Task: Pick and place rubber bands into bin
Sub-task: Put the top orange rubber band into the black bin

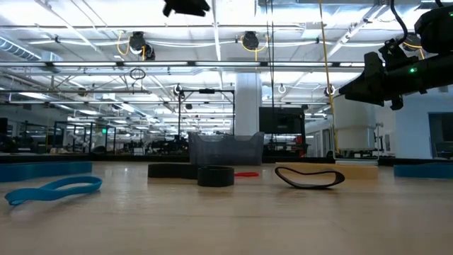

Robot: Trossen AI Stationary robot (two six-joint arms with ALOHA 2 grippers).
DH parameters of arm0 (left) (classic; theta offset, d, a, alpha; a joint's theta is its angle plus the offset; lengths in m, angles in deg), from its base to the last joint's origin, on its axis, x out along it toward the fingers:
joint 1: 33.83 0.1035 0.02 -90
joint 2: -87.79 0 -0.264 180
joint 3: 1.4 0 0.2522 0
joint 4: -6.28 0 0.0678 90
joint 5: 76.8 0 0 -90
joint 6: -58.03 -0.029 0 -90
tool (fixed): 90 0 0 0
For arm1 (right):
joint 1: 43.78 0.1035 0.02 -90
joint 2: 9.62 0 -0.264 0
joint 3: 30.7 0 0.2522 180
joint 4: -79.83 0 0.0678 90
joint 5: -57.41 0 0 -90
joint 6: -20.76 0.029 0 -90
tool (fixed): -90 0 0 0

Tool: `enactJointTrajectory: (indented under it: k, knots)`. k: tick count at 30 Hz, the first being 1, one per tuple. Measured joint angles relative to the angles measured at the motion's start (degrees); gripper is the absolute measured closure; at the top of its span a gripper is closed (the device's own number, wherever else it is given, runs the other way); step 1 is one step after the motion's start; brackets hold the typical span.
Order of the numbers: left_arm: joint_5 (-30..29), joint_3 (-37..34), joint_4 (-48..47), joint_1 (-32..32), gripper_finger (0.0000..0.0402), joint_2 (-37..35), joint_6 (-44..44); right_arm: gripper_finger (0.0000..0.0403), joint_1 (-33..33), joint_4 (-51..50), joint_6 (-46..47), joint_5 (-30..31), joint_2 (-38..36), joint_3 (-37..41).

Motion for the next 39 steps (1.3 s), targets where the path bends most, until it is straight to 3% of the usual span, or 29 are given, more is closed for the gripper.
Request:
enactJointTrajectory:
  k: [8,12,29,39]
  knots:
    - [0.2,-0.1,-8.3,1.7,0.0252,-6.7,5.1,0.0248,0.0,0.1,-0.3,0.0,0.0,0.0]
    - [0.5,-4.2,-8.4,3.1,0.0252,-11.6,5.8,0.0248,0.0,0.2,-0.4,-0.1,0.0,0.0]
    - [1.6,-51.6,16.8,4.8,0.0252,-41.9,16.9,0.0248,0.0,0.2,-0.4,-0.1,0.0,0.0]
    - [2.1,-70.8,36.3,4.3,0.0252,-52.7,22.2,0.0248,0.0,0.3,-2.5,-3.9,0.0,0.0]
